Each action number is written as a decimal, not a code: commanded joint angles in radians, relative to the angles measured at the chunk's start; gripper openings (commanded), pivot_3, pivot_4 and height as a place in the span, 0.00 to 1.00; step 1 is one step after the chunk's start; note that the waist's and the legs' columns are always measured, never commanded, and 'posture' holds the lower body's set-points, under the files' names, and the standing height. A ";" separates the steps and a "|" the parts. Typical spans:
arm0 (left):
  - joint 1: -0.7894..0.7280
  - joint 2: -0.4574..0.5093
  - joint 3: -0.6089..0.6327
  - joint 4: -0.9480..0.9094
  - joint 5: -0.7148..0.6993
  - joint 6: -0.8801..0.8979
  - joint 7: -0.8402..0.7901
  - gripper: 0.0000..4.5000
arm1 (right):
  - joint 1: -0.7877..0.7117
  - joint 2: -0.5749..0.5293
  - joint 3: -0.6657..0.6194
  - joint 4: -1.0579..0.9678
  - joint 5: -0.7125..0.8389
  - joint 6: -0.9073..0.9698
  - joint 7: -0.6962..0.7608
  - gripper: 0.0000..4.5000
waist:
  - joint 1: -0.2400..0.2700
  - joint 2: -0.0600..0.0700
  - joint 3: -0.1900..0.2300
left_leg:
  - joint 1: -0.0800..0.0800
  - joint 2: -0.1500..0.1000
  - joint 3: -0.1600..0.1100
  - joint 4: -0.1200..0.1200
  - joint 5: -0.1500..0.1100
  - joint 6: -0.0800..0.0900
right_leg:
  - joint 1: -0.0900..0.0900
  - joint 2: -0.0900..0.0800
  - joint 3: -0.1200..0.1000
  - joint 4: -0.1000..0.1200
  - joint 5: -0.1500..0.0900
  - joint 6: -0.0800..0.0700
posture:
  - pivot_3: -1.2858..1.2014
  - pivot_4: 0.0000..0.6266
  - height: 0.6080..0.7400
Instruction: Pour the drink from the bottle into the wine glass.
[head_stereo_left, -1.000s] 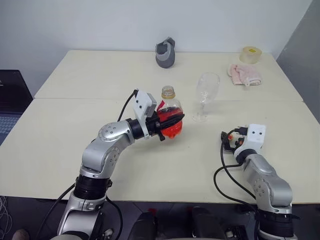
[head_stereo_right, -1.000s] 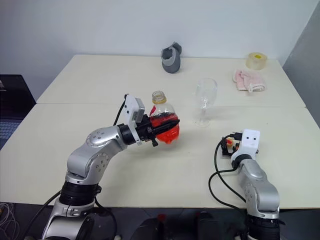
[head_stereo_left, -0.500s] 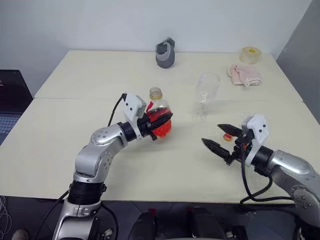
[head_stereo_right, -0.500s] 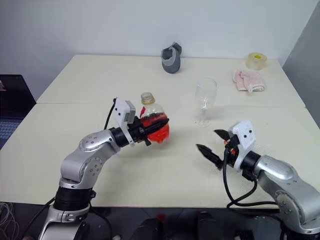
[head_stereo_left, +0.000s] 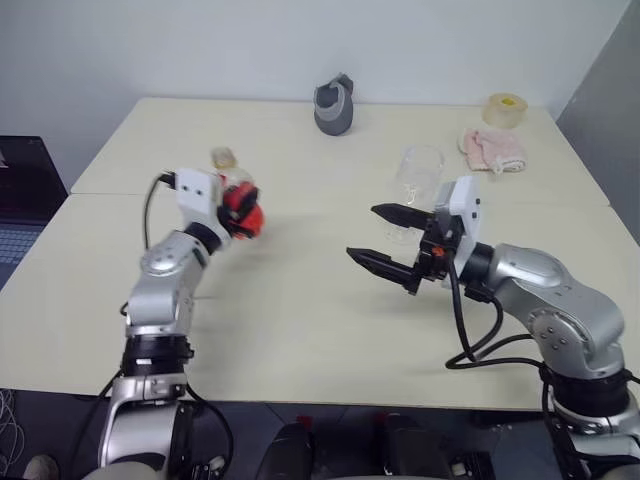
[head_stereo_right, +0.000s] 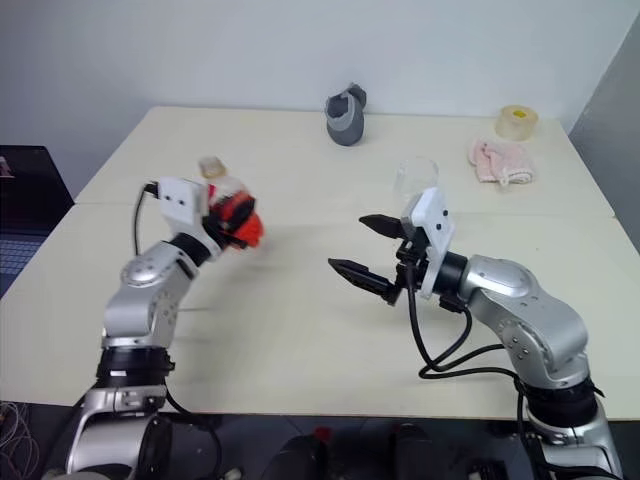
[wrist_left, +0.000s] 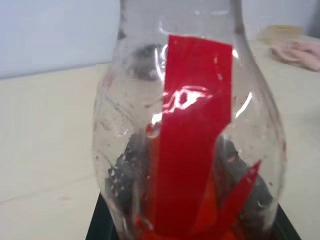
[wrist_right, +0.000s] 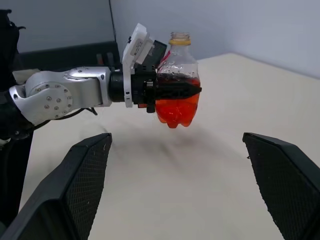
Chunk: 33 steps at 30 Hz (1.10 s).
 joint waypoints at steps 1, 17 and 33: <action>-0.045 0.007 0.057 0.139 0.012 -0.120 0.032 0.28 | -0.019 0.022 0.033 0.013 -0.046 -0.064 0.010 0.99 | 0.000 0.000 0.000 | 0.000 0.000 0.000 0.000 0.000 0.000 | 0.000 0.000 0.000 0.000 0.000 0.000 | 0.52 0.24 1.00; -0.115 -0.047 0.050 0.491 0.051 -0.380 0.050 0.60 | -0.016 0.050 0.027 0.036 -0.089 -0.085 -0.015 1.00 | -0.001 -0.001 -0.001 | 0.000 -0.002 -0.001 0.001 0.000 0.000 | 0.000 -0.003 0.000 0.000 0.001 0.001 | 0.52 0.24 1.00; 0.043 -0.054 0.061 0.189 0.009 -0.223 0.068 1.00 | 0.001 0.050 0.007 0.030 -0.086 -0.078 -0.038 1.00 | -0.003 -0.001 -0.001 | 0.000 0.000 -0.002 0.001 0.000 0.000 | -0.001 -0.004 0.000 0.001 0.001 0.001 | 0.52 0.24 1.00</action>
